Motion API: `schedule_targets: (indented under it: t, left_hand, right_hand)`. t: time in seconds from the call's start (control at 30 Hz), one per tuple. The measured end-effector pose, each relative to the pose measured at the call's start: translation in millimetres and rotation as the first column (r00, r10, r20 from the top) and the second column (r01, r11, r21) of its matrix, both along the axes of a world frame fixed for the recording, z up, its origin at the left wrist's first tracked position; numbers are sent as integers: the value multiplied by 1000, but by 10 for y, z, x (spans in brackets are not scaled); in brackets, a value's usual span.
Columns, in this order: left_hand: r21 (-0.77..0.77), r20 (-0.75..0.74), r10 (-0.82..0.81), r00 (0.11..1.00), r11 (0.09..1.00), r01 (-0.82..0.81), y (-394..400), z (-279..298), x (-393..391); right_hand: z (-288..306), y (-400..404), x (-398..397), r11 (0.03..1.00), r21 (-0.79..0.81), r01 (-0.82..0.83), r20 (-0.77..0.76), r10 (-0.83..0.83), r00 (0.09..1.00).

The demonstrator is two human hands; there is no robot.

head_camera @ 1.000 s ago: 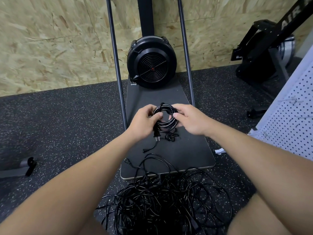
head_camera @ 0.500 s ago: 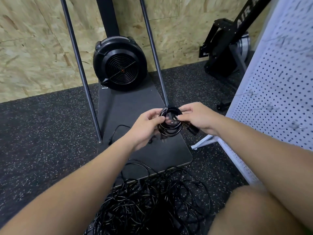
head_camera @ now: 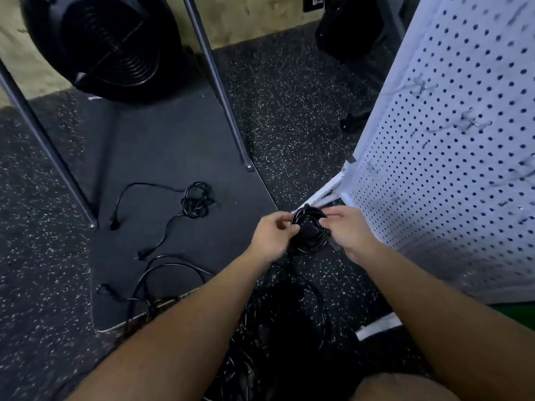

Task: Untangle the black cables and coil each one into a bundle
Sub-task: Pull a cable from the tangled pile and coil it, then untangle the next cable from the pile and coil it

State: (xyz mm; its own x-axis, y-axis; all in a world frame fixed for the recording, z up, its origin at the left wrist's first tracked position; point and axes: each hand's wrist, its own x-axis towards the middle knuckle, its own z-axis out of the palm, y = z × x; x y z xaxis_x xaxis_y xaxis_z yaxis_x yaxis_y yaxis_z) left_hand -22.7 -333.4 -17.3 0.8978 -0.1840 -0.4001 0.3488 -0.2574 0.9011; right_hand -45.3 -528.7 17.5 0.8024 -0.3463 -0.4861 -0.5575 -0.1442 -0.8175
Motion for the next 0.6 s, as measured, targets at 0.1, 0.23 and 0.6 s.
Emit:
schedule_targets:
  t: [0.1,0.23,0.6]
  left_hand:
    - [41,-63,7,998,999,-4,-208,-346,112]
    - [101,-74,-77,994,991,85,-343,-738,288]
    - [238,2,-202,979,951,196,-19,-1021,463]
  right_hand:
    - [-383,-156,121,999,-53,2,-40,-4,999]
    - [-915,-314,308,995,-95,-7,-63,1,998]
    - [-1032,-295,237,826,-439,-355,-77,359,930]
